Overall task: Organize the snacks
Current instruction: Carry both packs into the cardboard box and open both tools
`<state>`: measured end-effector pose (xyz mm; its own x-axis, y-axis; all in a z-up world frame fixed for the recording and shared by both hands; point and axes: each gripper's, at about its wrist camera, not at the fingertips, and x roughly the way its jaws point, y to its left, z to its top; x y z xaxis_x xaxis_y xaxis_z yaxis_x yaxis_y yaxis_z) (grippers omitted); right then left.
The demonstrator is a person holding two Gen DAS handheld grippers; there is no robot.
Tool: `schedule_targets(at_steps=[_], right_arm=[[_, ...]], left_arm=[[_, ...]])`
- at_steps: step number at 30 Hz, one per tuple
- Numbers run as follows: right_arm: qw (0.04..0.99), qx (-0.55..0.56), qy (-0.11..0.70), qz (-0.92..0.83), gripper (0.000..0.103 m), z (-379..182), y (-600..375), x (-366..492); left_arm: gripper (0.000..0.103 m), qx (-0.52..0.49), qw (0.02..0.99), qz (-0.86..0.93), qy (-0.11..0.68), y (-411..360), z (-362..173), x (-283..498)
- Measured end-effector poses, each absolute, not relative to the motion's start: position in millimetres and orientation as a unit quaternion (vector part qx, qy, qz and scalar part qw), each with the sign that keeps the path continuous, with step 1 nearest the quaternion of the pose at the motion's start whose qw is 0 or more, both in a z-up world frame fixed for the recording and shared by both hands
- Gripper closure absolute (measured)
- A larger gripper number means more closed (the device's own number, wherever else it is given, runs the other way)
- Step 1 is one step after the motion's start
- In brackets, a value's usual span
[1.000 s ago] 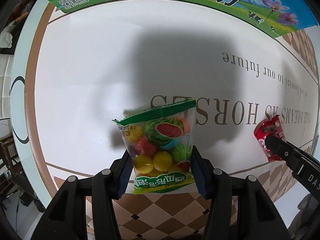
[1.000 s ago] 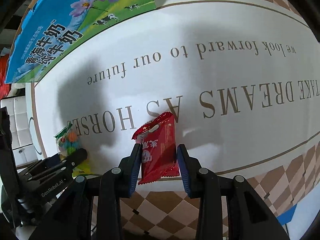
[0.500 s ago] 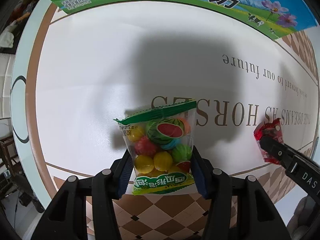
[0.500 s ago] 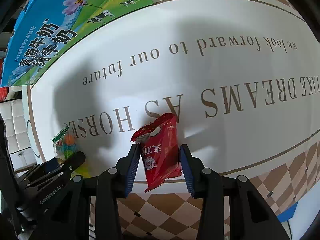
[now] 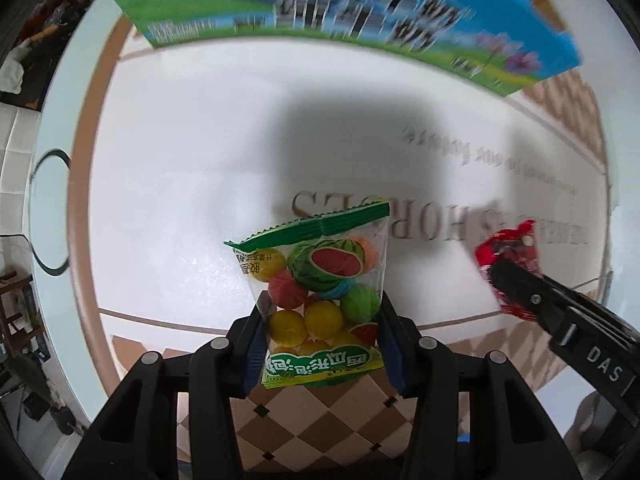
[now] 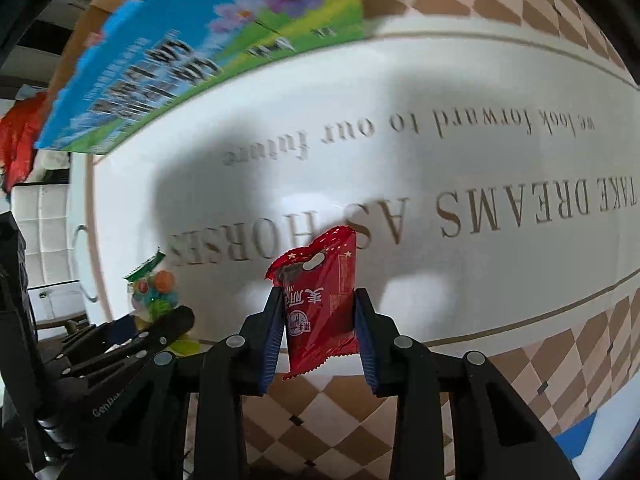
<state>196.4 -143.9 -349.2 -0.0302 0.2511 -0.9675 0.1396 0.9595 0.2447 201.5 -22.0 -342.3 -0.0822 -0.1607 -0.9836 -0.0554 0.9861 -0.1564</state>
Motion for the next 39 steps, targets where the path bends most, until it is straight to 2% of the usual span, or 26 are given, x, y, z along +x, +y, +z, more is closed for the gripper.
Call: schedule_targets(at_steps=[7, 14, 19, 26, 33, 39], right_arm=[[0.711, 0.166, 0.678, 0.088, 0.067, -284.9, -130.7, 211.2], [0.745, 0.184, 0.63, 0.122, 0.067, -218.7, -132.3, 264.5], [0.76, 0.18, 0.615, 0.111, 0.067, -205.1, -136.7, 325.8], [0.753, 0.17, 0.629, 0.09, 0.067, -234.3, -129.0, 392.0], [0.724, 0.175, 0.663, 0.073, 0.067, -279.6, -126.0, 430.3], [0.71, 0.171, 0.679, 0.073, 0.067, -299.7, -124.1, 434.7]], left_arm=[[0.057, -0.1, 0.719, -0.069, 0.685, -13.5, -260.7, 230.7], [0.057, -0.098, 0.743, -0.093, 0.656, -1.6, -211.1, 320.3], [0.057, -0.105, 0.725, -0.096, 0.673, 9.9, -222.6, 387.1], [0.057, -0.098, 0.694, -0.081, 0.709, 15.4, -261.1, 457.3], [0.057, -0.069, 0.663, -0.079, 0.741, 10.9, -302.1, 485.1], [0.057, -0.09, 0.635, -0.093, 0.761, 7.9, -325.9, 487.2]])
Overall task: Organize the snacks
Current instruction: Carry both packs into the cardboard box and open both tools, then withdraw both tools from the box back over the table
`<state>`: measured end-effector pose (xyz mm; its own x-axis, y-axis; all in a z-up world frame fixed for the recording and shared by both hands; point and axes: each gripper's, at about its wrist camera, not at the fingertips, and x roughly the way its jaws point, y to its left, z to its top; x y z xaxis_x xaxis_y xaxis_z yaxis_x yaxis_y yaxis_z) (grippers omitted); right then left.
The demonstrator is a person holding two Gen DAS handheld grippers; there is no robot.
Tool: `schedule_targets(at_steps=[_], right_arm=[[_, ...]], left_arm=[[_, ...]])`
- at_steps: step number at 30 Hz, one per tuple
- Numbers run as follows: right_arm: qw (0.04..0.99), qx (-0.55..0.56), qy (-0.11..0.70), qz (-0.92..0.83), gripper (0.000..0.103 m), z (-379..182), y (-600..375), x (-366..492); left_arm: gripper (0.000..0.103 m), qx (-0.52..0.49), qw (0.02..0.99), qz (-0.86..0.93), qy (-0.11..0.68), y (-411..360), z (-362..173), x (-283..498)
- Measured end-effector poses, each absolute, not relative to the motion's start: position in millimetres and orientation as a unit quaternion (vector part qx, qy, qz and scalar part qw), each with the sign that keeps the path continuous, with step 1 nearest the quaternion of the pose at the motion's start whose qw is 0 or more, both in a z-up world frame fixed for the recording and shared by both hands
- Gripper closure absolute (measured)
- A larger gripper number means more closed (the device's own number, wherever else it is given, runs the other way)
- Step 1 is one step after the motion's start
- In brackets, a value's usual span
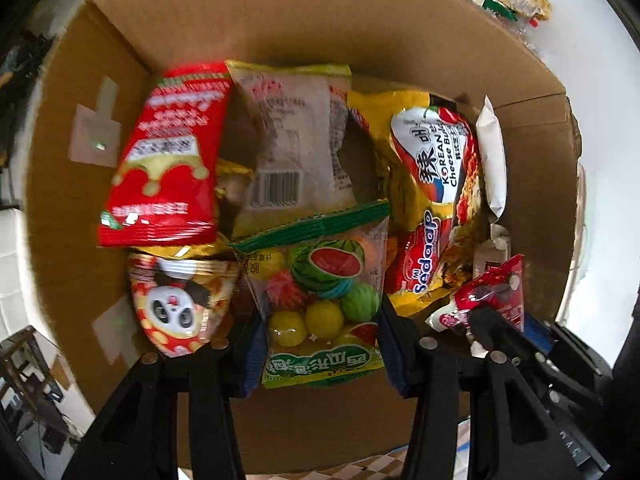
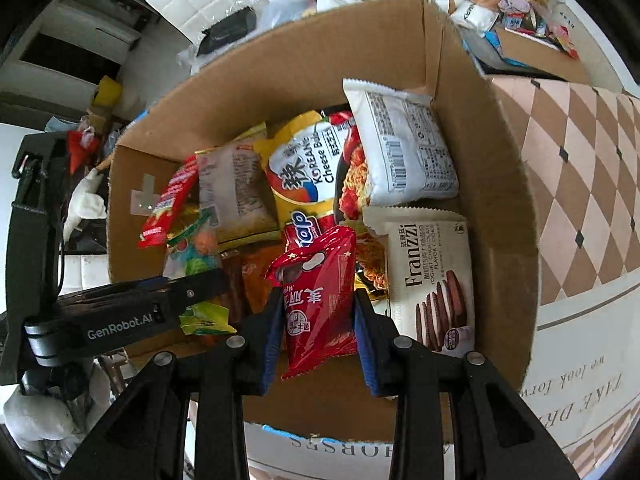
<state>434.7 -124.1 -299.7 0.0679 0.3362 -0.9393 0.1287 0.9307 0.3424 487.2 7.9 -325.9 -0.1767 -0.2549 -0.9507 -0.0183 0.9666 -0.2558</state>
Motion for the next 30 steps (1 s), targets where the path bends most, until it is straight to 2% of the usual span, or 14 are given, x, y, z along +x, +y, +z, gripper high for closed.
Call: schedule_targets(at_steps=[6, 14, 16, 18, 19, 20, 21, 22, 23, 26, 28, 30], right_arm=[[0.707, 0.169, 0.682, 0.079, 0.067, -304.3, -121.5, 438.2], [0.699, 0.178, 0.688, 0.081, 0.067, -306.5, -121.0, 451.2], [0.69, 0.176, 0.696, 0.09, 0.066, -308.9, -118.3, 453.1], [0.677, 0.17, 0.71, 0.09, 0.063, -313.5, -116.3, 454.8], [0.669, 0.172, 0.718, 0.09, 0.061, -316.3, -116.3, 455.0], [0.664, 0.175, 0.721, 0.091, 0.052, -318.1, -116.3, 454.8], [0.661, 0.177, 0.724, 0.089, 0.044, -319.1, -116.9, 454.2], [0.662, 0.177, 0.723, 0.087, 0.028, -319.0, -117.7, 453.7], [0.664, 0.175, 0.722, 0.085, 0.023, -317.9, -118.4, 453.0], [0.665, 0.176, 0.721, 0.085, 0.021, -314.7, -120.0, 450.6], [0.669, 0.175, 0.718, 0.081, 0.014, -310.8, -121.5, 449.3], [0.678, 0.163, 0.714, 0.072, 0.013, -305.1, -122.4, 448.1]], left_arm=[[0.057, -0.113, 0.629, -0.101, 0.762, 6.5, -331.9, 498.4], [0.056, -0.089, 0.621, -0.119, 0.77, -11.6, -326.1, 528.4], [0.052, -0.101, 0.611, -0.121, 0.776, -12.0, -330.0, 534.1], [0.036, -0.104, 0.61, -0.122, 0.776, -13.2, -331.0, 538.9], [0.032, -0.101, 0.614, -0.121, 0.774, -13.5, -330.5, 541.2], [0.021, -0.097, 0.62, -0.119, 0.77, -14.1, -328.9, 542.5], [0.015, -0.097, 0.625, -0.116, 0.765, -14.3, -325.3, 543.4], [0.014, -0.097, 0.629, -0.114, 0.763, -14.4, -320.9, 543.5], [0.014, -0.098, 0.634, -0.109, 0.759, -12.2, -318.8, 543.0], [0.013, -0.097, 0.643, -0.101, 0.752, -2.6, -312.9, 539.3], [0.013, -0.101, 0.655, -0.098, 0.742, 3.8, -304.6, 534.7], [0.012, -0.097, 0.666, -0.098, 0.733, 18.7, -291.2, 522.1]])
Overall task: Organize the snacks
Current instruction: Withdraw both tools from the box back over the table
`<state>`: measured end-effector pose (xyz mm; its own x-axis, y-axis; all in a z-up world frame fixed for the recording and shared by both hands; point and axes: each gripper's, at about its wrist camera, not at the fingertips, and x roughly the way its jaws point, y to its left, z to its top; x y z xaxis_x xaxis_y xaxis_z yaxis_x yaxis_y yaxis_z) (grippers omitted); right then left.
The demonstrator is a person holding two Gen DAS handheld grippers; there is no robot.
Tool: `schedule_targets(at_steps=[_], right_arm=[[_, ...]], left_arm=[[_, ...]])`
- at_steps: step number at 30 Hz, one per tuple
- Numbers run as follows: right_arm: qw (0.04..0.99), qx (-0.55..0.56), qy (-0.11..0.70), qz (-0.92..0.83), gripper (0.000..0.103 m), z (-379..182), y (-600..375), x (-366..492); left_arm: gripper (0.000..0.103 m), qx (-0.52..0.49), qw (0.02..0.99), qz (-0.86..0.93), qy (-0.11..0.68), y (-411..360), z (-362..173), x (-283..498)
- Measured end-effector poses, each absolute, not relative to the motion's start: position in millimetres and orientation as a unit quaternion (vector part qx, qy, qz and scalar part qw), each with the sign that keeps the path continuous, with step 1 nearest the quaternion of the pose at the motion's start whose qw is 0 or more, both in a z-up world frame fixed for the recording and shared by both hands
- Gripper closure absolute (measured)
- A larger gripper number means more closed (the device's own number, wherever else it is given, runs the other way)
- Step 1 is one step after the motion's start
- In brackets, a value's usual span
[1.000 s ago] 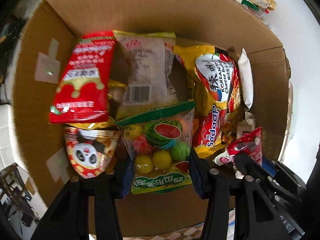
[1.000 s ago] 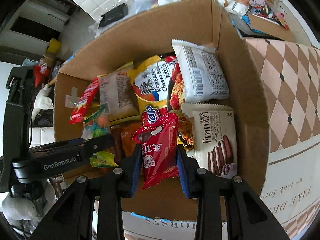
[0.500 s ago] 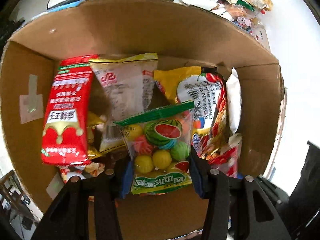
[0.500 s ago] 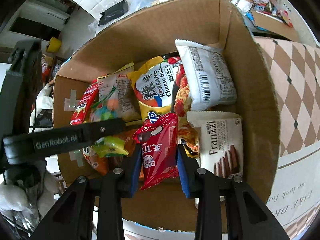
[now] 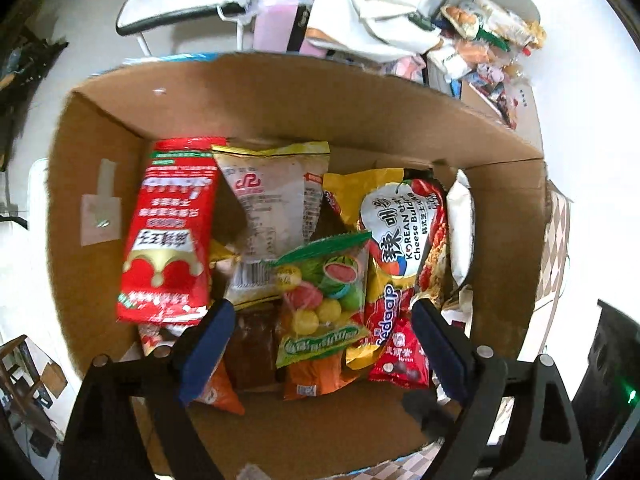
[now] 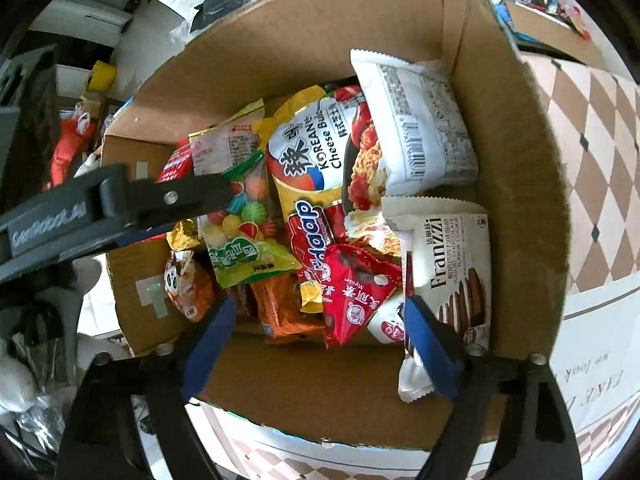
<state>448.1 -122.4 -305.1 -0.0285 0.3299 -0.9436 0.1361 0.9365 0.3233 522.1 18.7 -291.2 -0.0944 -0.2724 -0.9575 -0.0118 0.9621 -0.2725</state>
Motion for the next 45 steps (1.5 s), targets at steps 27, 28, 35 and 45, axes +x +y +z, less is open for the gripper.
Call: schedule_targets(at_steps=[27, 28, 35, 45], right_arm=[[0.776, 0.062, 0.627, 0.03, 0.007, -205.5, -132.6, 378.9], [0.781, 0.061, 0.621, 0.029, 0.007, -200.5, -134.6, 371.9], [0.814, 0.053, 0.578, 0.023, 0.007, -159.4, -148.2, 313.0], [0.851, 0.051, 0.522, 0.038, 0.007, -85.2, -159.3, 224.9]], left_arm=[[0.012, -0.034, 0.812, -0.039, 0.582, 24.2, -186.0, 395.6], [0.012, -0.033, 0.816, -0.037, 0.576, 24.2, -181.7, 388.7], [0.012, -0.01, 0.853, -0.02, 0.522, 20.9, -134.9, 323.7], [0.012, -0.021, 0.876, -0.028, 0.481, 13.1, -82.6, 243.3]])
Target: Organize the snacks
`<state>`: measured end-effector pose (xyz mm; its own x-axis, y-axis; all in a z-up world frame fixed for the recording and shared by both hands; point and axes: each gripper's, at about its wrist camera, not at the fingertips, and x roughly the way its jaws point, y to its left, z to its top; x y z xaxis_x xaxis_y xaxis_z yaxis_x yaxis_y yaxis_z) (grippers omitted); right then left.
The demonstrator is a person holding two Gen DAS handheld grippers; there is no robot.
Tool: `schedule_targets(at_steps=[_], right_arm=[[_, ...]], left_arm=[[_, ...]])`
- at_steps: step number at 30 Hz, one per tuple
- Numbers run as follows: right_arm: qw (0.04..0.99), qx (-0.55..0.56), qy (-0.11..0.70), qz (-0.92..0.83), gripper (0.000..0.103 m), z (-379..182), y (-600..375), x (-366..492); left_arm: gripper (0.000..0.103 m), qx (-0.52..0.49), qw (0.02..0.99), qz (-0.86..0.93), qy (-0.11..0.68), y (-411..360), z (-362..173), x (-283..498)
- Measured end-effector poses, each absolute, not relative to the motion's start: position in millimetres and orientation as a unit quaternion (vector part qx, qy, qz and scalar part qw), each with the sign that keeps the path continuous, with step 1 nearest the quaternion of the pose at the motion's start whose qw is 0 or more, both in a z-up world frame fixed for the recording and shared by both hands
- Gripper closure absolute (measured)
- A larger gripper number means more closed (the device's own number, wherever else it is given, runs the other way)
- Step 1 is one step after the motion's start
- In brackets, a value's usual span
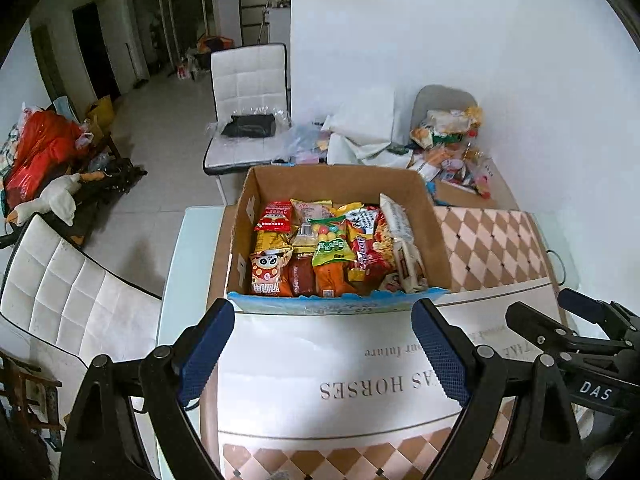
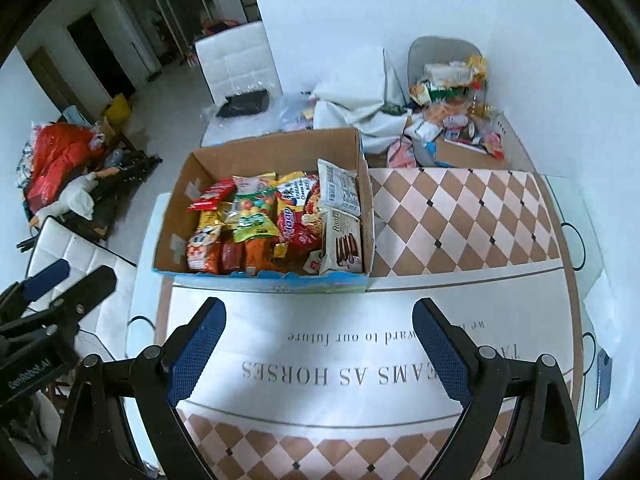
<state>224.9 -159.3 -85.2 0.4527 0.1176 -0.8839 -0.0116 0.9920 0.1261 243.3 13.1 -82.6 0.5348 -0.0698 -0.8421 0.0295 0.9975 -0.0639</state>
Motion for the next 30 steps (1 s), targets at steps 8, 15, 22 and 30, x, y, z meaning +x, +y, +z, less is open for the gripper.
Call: schedule_targets(at_steps=[8, 15, 22, 30], right_arm=[[0.88, 0.037, 0.472, 0.046, 0.007, -27.2, -163.7, 159.4], [0.893, 0.02, 0.445, 0.055, 0.007, 9.4, -165.6, 121.6], [0.902, 0.015, 0.427, 0.062, 0.007, 32.9, -166.1, 99.8], [0.903, 0.014, 0.426, 0.058, 0.007, 39.1, -169.0, 93.0]], left_arm=[[0.012, -0.015, 0.898, -0.003, 0.439, 10.1, -41.0, 191.3], [0.012, -0.011, 0.91, 0.003, 0.414, 5.1, -14.3, 155.2], [0.012, -0.007, 0.92, 0.003, 0.393, 1.3, 5.6, 136.2], [0.012, -0.004, 0.922, 0.004, 0.386, -1.2, 9.3, 133.0]])
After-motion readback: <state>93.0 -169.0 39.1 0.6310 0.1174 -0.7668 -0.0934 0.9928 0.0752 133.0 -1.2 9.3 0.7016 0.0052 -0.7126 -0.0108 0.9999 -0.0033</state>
